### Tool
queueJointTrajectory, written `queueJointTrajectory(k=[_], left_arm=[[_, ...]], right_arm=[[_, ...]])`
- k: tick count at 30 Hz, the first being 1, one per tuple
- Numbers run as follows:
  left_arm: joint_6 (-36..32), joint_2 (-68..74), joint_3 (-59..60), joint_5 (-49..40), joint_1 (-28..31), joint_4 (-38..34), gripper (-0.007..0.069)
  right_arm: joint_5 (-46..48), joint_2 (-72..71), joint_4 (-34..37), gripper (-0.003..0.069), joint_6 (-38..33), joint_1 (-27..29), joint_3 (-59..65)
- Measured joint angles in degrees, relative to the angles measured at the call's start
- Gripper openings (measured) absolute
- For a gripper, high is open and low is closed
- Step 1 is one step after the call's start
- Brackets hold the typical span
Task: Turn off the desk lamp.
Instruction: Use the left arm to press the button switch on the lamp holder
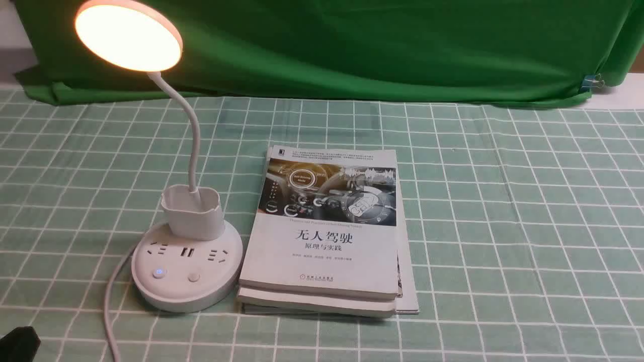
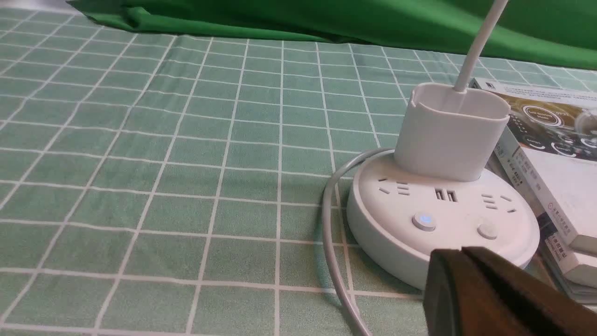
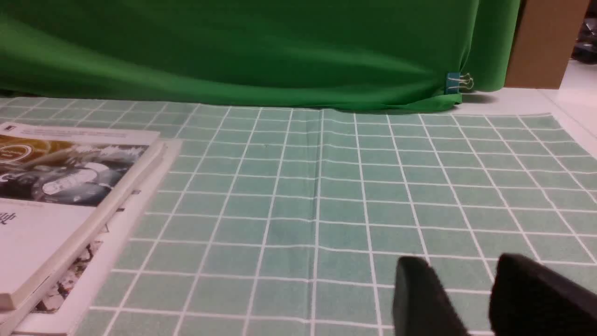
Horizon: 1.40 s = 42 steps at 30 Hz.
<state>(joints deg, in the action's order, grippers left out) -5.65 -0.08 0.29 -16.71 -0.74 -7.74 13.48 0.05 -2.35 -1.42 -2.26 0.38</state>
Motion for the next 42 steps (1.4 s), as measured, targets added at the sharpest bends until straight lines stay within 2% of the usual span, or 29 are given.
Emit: queueJointTrajectory(k=[20, 22, 28, 30, 34, 38, 42], left_arm=[[0.36, 0.0, 0.0, 0.32, 0.0, -1.24, 0.0], [1.81, 0.0, 0.0, 1.95, 0.0, -6.13, 0.0], [6.31, 0.0, 0.0, 10.52, 0.0, -31.72, 0.0], [6.38, 0.0, 0.0, 12.13, 0.0, -34.67, 0.0], [6.19, 0.0, 0.0, 14.94, 0.0, -35.17, 0.0], [6.19, 0.89, -3.29, 8.75, 0.0, -33.75, 0.0], [6.19, 10.61, -15.57, -6.91, 0.0, -25.44, 0.0]], right_arm=[[0.0, 0.0, 0.0, 0.0242, 0.0, 0.0, 0.0], [0.0, 0.0, 0.0, 0.0242, 0.0, 0.0, 0.0], [0.0, 0.0, 0.0, 0.0242, 0.0, 0.0, 0.0], [0.0, 0.0, 0.0, 0.0242, 0.0, 0.0, 0.0], [0.0, 0.0, 0.0, 0.0242, 0.0, 0.0, 0.0], [0.0, 0.0, 0.0, 0.0242, 0.0, 0.0, 0.0], [0.0, 0.0, 0.0, 0.0242, 0.0, 0.0, 0.0]])
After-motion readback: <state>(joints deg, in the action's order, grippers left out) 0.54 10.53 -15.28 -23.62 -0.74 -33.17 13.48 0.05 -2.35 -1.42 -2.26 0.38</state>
